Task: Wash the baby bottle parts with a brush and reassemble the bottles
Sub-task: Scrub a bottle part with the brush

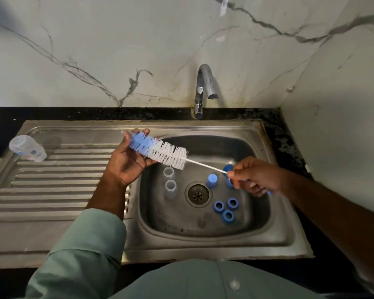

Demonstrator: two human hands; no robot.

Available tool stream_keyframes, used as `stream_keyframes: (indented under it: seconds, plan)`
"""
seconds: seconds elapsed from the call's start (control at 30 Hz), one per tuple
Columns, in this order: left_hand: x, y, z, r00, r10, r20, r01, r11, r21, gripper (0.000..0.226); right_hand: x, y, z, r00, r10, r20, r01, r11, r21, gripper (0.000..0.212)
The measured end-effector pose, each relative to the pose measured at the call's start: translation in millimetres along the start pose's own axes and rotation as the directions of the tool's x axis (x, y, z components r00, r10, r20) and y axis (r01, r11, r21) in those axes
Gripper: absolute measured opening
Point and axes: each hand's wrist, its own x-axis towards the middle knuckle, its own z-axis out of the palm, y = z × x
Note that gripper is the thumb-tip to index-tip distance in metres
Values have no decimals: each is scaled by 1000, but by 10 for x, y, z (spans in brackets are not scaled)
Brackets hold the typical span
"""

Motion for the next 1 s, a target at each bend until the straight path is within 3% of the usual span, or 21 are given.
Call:
stream_keyframes:
  seconds: [0.07, 0.13, 0.2, 0.27, 0.33, 0.4, 0.47, 0.53, 0.63, 0.7, 0.77, 0.83, 0.9, 1.0]
  plan:
    - [-6, 87, 27, 997, 31, 69, -30, 999, -16, 35, -30, 109, -17, 985, 100, 142, -127, 973, 191, 34]
    - [38, 155, 75, 997, 51, 51, -53, 998, 36, 38, -16, 204, 11, 975, 147, 169, -188, 948, 258, 35]
    - [82, 159, 152, 992, 115, -57, -112, 992, 52, 31, 18, 250, 62, 971, 180, 157, -218, 937, 272, 35]
    - [132, 158, 183, 960, 176, -217, -188, 981, -39, 19, 47, 272, 108, 974, 189, 121, -214, 947, 240, 35]
    - [171, 194, 125, 892, 156, -424, -245, 955, -164, 25, -4, 287, 143, 979, 201, 22, -202, 966, 158, 36]
    - [178, 214, 82, 838, 100, -537, -211, 966, -151, 35, -89, 276, 198, 972, 178, -154, -161, 980, 120, 35]
    - [174, 83, 200, 855, 34, -518, -96, 991, -93, 41, -102, 246, 318, 926, 69, -371, -54, 997, 52, 34]
    - [131, -214, 425, 895, -55, -442, 25, 997, -73, 47, 7, 221, 505, 851, -96, -516, 25, 990, -142, 33]
    - [68, -561, 770, 914, -114, -390, 79, 991, -103, 50, 202, 183, 791, 805, -280, -523, -30, 862, -507, 31]
    - [96, -551, 826, 904, -94, -418, 36, 989, -145, 45, 181, 152, 902, 798, -341, -498, -189, 642, -743, 31]
    - [167, -421, 829, 894, -34, -447, -37, 988, -149, 39, 89, 151, 977, 821, -368, -436, -252, 452, -856, 27]
    - [189, -441, 838, 888, -9, -459, -30, 997, -77, 38, 52, 59, 1052, 846, -322, -424, -276, 416, -866, 22]
    - [161, -607, 914, 901, -35, -433, 24, 999, -31, 43, 151, -83, 1045, 825, -305, -476, -322, 439, -839, 21]
    - [154, -623, 947, 898, -55, -437, 16, 996, -93, 53, 160, -155, 1030, 841, -273, -466, -317, 450, -835, 22]
